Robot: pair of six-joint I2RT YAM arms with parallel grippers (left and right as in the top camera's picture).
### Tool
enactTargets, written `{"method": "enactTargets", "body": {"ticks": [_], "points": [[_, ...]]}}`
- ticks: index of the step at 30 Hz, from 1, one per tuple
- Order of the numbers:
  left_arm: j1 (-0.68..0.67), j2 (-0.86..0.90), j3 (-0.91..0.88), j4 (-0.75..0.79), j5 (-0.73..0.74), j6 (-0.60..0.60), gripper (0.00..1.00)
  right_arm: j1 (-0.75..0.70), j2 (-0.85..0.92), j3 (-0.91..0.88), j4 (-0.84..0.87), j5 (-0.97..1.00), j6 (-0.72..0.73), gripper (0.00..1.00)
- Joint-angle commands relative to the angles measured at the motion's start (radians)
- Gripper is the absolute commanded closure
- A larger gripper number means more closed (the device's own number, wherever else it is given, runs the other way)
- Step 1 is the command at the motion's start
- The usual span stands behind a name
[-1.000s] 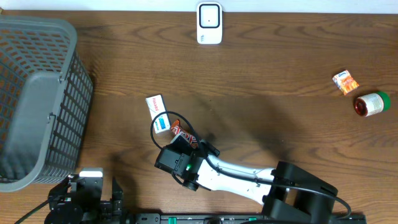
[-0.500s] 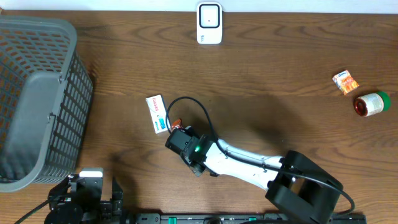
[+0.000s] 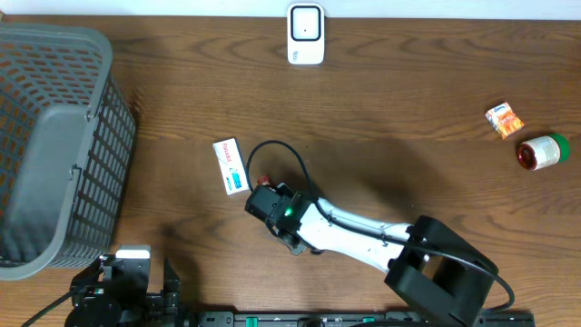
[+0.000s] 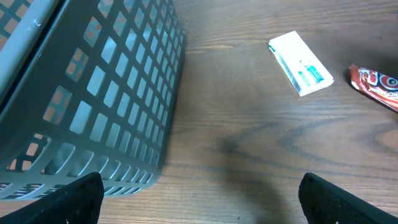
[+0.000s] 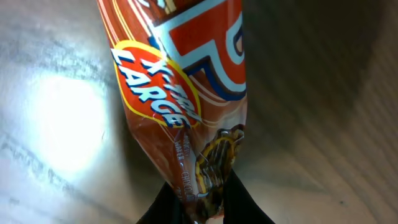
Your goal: Scan the item barcode
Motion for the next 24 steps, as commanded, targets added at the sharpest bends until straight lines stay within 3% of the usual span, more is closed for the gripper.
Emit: {"method": "enactTargets", "body": {"ticks": [1,6,9,12,18,24], "points": [[-0.005,-0.005,0.005,0.0,0.006,-0.002,0.01,-0.033,0.016,0.002,-0.024,-0.444,-0.143,0.99],[-0.005,-0.005,0.005,0.0,0.006,-0.002,0.01,-0.154,-0.048,0.022,-0.037,-0.967,-0.307,0.99],[-0.005,-0.005,0.005,0.0,0.006,-0.002,0.01,-0.257,-0.047,0.005,-0.039,-1.085,-0.306,0.99],[-0.005,-0.005,0.005,0.0,0.006,-0.002,0.01,-0.349,-0.04,0.001,-0.04,-1.18,-0.305,0.99],[-0.005,-0.005,0.005,0.0,0.006,-0.002,0.01,-0.499,0.052,0.0,-0.065,-1.184,-0.188,0.99],[-0.005,-0.005,0.005,0.0,0.006,-0.002,0.01,-0.564,0.146,0.0,-0.058,-1.184,-0.096,0.98]]}}
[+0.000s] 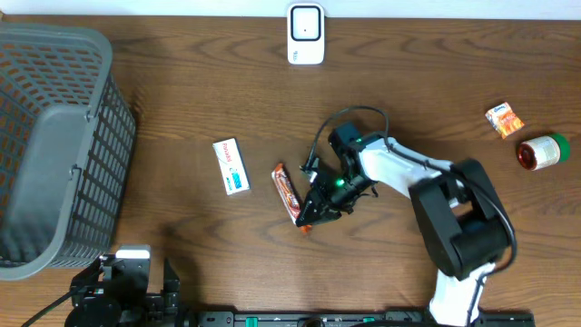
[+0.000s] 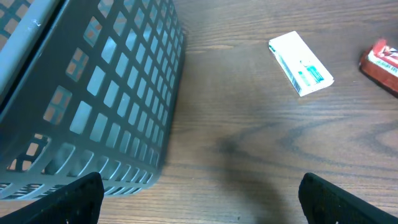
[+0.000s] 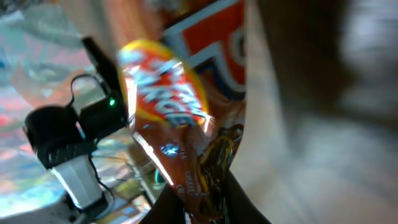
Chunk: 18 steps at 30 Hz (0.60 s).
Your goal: Scan the item barcode
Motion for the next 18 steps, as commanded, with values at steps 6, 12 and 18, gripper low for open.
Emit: {"method": "enactTargets", "body": {"ticks": [6,12,18], "points": [[-0.005,-0.005,0.005,0.0,0.006,-0.002,0.01,-0.073,0.023,-0.005,-0.002,0.108,0.264,0.97],[-0.005,-0.005,0.005,0.0,0.006,-0.002,0.01,-0.106,0.023,-0.005,-0.002,0.261,0.318,0.78],[-0.005,-0.005,0.005,0.0,0.006,-0.002,0.01,-0.124,0.023,-0.005,-0.006,0.304,0.327,0.65]]}}
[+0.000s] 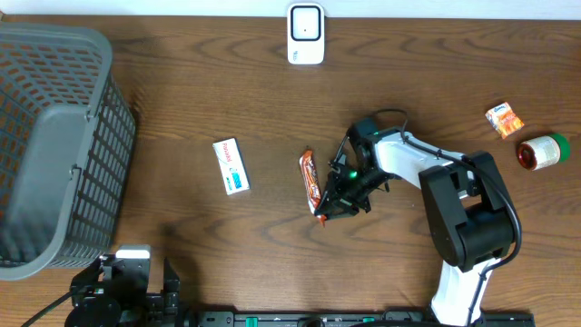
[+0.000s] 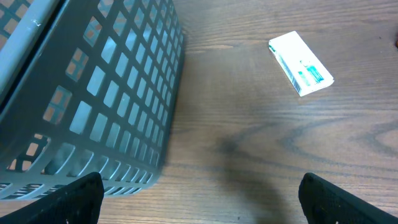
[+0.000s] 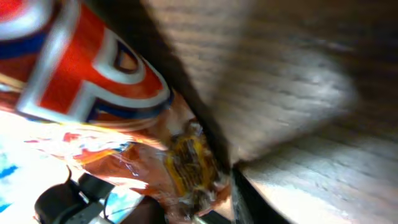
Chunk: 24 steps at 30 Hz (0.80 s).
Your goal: Scan the item barcode
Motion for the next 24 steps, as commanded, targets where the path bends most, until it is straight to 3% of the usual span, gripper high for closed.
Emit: {"method": "enactTargets", "body": {"ticks": [1,5,14,17,20,24], "points": [[-0.005,-0.005,0.005,0.0,0.006,-0.002,0.01,-0.021,0.003,-0.002,-0.009,0.193,0.043,0.62],[-0.005,-0.005,0.005,0.0,0.006,-0.002,0.01,-0.034,0.003,-0.002,-0.022,0.305,0.055,0.6],[-0.005,-0.006,0.005,0.0,0.006,-0.002,0.01,-0.135,0.003,-0.021,-0.027,0.316,0.055,0.62],[-0.005,-0.005,0.005,0.0,0.006,-0.002,0.01,-0.188,0.003,-0.048,-0.027,0.316,0.054,0.56],[-0.005,-0.005,0.005,0.0,0.006,-0.002,0.01,-0.25,0.003,-0.095,0.016,0.124,-0.064,0.48],[-0.005,-0.005,0.005,0.0,0.006,-0.002,0.01,-0.312,0.003,-0.133,0.017,0.084,-0.101,0.51]]}}
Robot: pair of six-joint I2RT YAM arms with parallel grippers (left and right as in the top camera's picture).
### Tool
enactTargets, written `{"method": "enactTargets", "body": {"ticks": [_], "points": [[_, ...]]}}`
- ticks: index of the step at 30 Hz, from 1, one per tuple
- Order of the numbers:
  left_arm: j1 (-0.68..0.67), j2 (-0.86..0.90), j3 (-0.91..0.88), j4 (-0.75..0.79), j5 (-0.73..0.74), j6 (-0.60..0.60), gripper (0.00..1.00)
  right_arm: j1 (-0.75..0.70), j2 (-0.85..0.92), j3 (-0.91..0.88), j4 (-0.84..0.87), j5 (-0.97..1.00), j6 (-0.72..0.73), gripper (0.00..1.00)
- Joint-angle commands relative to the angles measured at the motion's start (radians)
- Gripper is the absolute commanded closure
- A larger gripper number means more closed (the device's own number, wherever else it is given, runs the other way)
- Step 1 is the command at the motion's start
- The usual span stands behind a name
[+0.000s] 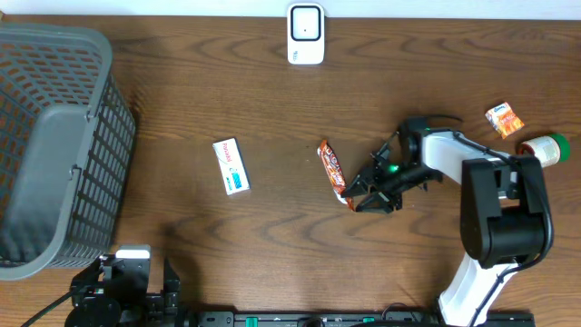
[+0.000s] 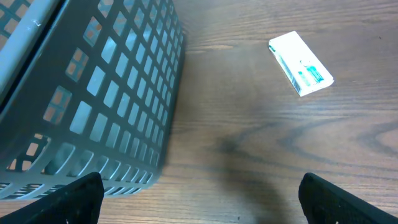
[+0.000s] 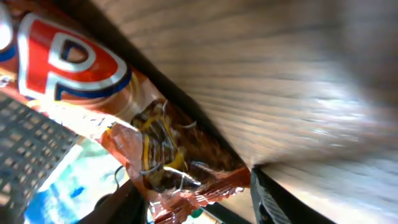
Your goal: Scan the item barcode
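Note:
The candy bar, an orange-red wrapper with a big "P", hangs near the table's middle, its lower crimped end in my right gripper. In the right wrist view the candy bar runs up and left from my right gripper, which is shut on the wrapper's end. The white scanner stands at the far edge, well apart from the bar. My left gripper is open and low over bare wood, parked at the front left.
A grey basket fills the left side, also seen in the left wrist view. A white box lies left of the bar. An orange packet and a red-and-green canister sit at the right edge.
My right gripper and the candy bar have shifted to the right and slightly farther back over the table. The left arm has not moved.
At first my right gripper was shut on the candy bar close beside the white box. At each later moment it held the bar farther right, and the bar left the left wrist view. The bar now hangs right of the table's middle.

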Motion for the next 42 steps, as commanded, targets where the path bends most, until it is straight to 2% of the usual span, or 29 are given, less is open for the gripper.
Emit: {"method": "enactTargets", "body": {"ticks": [1,5,11,13,15,16,19,22,26,30,33,36,42], "points": [[-0.005,-0.005,0.005,0.0,0.006,-0.002,0.01,-0.05,0.043,-0.055,0.014,0.145,-0.058,0.51],[-0.005,-0.005,0.005,0.0,0.006,-0.002,0.01,-0.071,0.039,-0.055,0.013,0.179,-0.129,0.52],[-0.005,-0.005,0.005,0.0,0.006,-0.002,0.01,-0.12,0.039,-0.051,0.069,0.17,-0.1,0.37],[-0.005,-0.005,0.005,0.0,0.006,-0.002,0.01,-0.176,0.039,-0.051,0.071,0.165,-0.078,0.38],[-0.005,-0.005,0.005,0.0,0.006,-0.002,0.01,-0.204,0.035,-0.051,0.062,0.167,-0.116,0.4],[-0.005,-0.005,0.005,0.0,0.006,-0.002,0.01,-0.208,0.025,-0.051,0.054,0.168,-0.179,0.33],[-0.005,-0.005,0.005,-0.001,0.006,-0.002,0.01,-0.186,-0.043,-0.051,0.032,0.177,-0.278,0.25],[-0.005,-0.005,0.005,0.0,0.006,-0.002,0.01,-0.146,-0.103,-0.033,0.094,0.167,-0.282,0.06],[-0.005,-0.005,0.005,0.0,0.006,-0.002,0.01,-0.033,-0.103,0.023,0.14,0.296,-0.277,0.1],[-0.005,-0.005,0.005,0.0,0.006,-0.002,0.01,0.175,-0.103,0.147,0.182,0.502,-0.265,0.1],[-0.005,-0.005,0.005,-0.001,0.006,-0.002,0.01,0.251,-0.103,0.225,0.185,0.517,-0.247,0.12],[-0.005,-0.005,0.005,0.0,0.006,-0.002,0.01,0.266,-0.092,0.267,0.213,0.507,-0.19,0.15],[-0.005,-0.005,0.005,0.0,0.006,-0.002,0.01,0.283,0.037,0.338,0.204,0.478,-0.223,0.22]]}}
